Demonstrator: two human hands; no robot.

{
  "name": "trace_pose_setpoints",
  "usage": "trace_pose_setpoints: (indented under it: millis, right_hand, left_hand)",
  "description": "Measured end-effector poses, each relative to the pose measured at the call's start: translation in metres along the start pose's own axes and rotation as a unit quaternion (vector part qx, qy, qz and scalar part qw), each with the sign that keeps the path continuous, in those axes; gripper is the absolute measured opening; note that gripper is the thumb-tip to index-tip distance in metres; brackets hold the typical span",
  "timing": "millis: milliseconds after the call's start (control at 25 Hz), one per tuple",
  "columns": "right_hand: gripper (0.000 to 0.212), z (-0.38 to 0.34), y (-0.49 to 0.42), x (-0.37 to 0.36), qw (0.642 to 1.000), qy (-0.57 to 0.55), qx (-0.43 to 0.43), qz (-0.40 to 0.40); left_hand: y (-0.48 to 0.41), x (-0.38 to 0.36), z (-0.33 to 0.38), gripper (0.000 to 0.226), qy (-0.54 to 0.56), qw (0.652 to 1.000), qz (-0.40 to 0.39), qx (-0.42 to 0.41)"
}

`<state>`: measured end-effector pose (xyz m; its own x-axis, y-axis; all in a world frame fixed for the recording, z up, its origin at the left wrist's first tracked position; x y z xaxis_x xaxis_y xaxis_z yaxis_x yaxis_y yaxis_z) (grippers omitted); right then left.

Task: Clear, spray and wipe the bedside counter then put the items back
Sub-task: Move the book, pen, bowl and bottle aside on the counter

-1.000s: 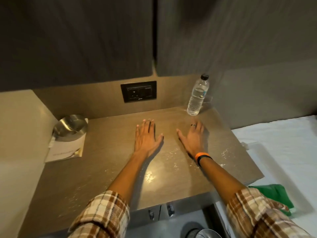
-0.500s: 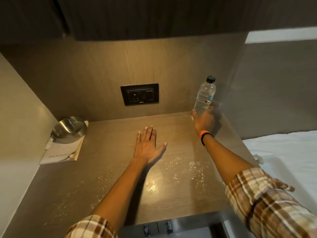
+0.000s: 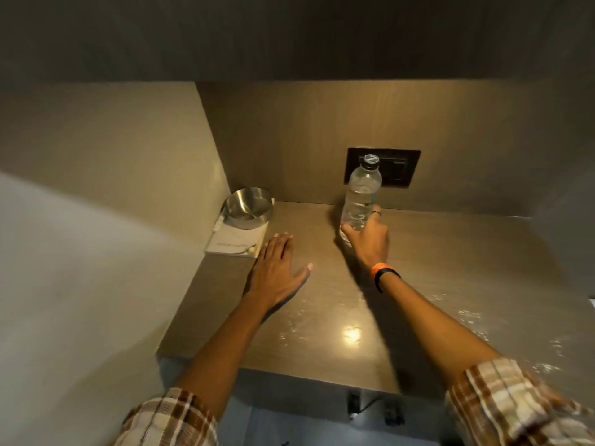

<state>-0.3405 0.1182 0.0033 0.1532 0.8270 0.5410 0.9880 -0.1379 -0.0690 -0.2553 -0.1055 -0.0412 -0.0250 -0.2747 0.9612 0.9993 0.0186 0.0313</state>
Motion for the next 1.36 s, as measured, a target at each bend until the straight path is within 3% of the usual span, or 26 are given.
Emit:
trace_pose_setpoints:
  millis: [320,600,720,800,1000,1160,1360]
  right_hand:
    - [0.065,-0.085,-0.008,-0.123,0.997,-0.007,0.041,-0.065]
    - [0.069,-0.094,-0.018,-0.140,0.999,0.004,0.020,-0.039]
    - [0.085,-0.091,-0.013,-0.130,0.998,-0.011,0.024,-0.057]
    - [0.090,-0.086,-0.003,-0.105,0.998,0.017,0.041,-0.055]
    - [0.063,-0.050,0.033,0.012,0.975,0.185,0.121,0.023]
    - [0.063,0.020,0.058,0.114,0.948,0.304,0.073,0.059]
    - [0.066,0.114,0.088,0.226,0.938,0.338,0.001,0.084]
  left_hand:
    - [0.003,-0.009,-0.025,0.096,-0.022,1.000,0.009,-0.008]
    - [0.000,-0.008,-0.028,0.102,-0.034,0.999,0.032,-0.018]
    - [0.000,-0.002,-0.021,0.102,-0.036,0.999,0.025,-0.019]
    - [0.000,0.005,-0.006,0.098,-0.031,0.999,0.025,-0.025]
    - [-0.008,0.009,0.079,0.088,0.002,0.995,0.015,-0.102]
    - [-0.005,-0.010,0.178,0.084,0.013,0.984,-0.010,-0.178]
    - [0.019,-0.047,0.311,0.084,0.013,0.964,-0.034,-0.265]
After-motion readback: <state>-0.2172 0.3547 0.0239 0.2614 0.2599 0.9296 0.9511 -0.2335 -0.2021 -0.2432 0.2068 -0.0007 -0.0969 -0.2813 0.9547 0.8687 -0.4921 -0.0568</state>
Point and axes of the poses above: each hand's wrist, its own y-axis away from the middle knuckle, its own x-axis out of the back of the hand, z = x × y, the point moved 10 cm from there along -y, towards the middle knuckle, and after that the axes turned 3 degrees about -z, right-handed, at the moved point
